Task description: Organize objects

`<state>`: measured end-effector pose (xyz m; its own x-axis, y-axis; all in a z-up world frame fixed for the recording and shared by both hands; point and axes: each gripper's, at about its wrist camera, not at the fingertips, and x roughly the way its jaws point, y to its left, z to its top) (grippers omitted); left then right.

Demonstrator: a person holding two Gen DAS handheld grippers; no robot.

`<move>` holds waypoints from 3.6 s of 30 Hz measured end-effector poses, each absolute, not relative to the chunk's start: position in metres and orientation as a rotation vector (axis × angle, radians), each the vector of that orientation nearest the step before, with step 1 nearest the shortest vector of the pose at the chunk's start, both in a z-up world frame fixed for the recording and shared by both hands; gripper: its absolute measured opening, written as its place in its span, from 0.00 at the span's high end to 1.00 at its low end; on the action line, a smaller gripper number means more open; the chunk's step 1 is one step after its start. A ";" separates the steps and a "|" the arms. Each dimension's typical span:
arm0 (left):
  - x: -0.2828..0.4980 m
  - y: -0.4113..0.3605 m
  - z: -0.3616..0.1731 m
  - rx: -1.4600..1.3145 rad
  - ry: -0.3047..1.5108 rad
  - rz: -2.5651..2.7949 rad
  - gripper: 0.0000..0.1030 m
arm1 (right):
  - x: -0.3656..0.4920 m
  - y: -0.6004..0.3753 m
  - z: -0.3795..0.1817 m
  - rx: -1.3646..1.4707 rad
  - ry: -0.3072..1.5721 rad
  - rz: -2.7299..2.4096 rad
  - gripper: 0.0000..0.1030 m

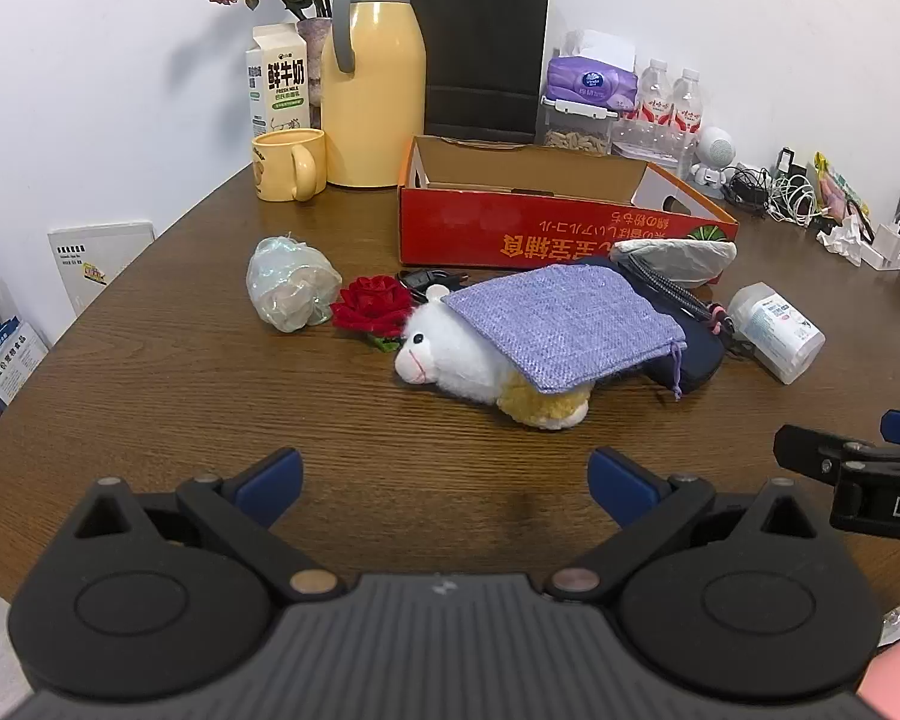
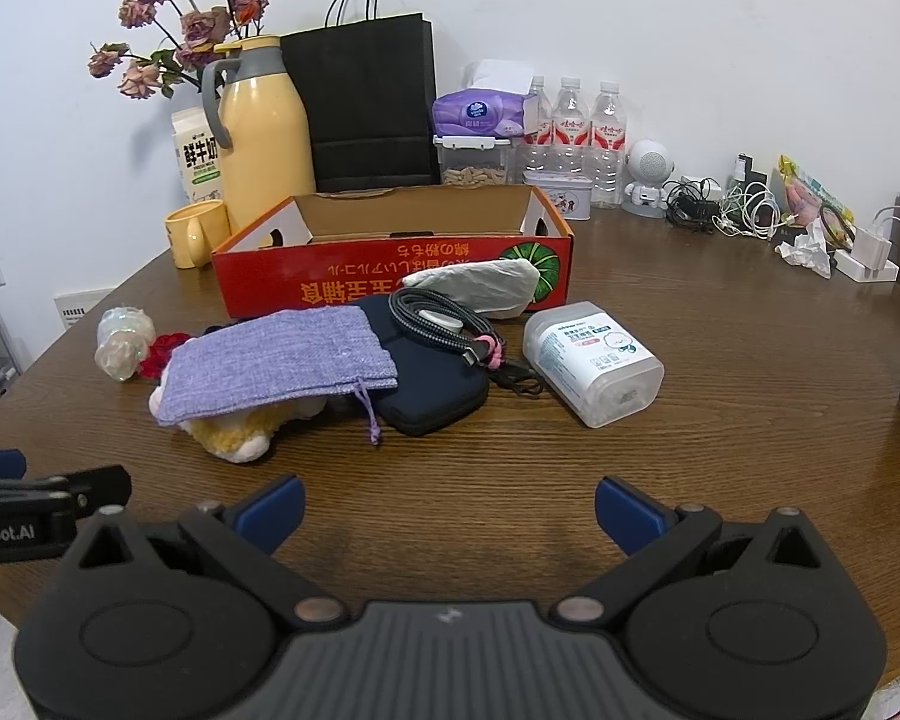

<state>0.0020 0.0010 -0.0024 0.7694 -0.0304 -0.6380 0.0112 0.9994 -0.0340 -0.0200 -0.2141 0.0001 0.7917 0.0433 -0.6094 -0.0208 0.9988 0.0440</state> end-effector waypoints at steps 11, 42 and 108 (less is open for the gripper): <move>0.003 0.002 -0.002 -0.032 0.691 -0.025 0.00 | -0.018 -0.213 0.000 0.037 0.657 0.035 0.00; 0.002 0.002 -0.003 -0.032 0.690 -0.033 0.00 | -0.018 -0.213 -0.002 0.037 0.659 0.035 0.00; 0.203 0.111 -0.034 -0.165 0.777 0.130 0.38 | 0.168 -0.338 -0.056 0.061 0.777 0.038 0.38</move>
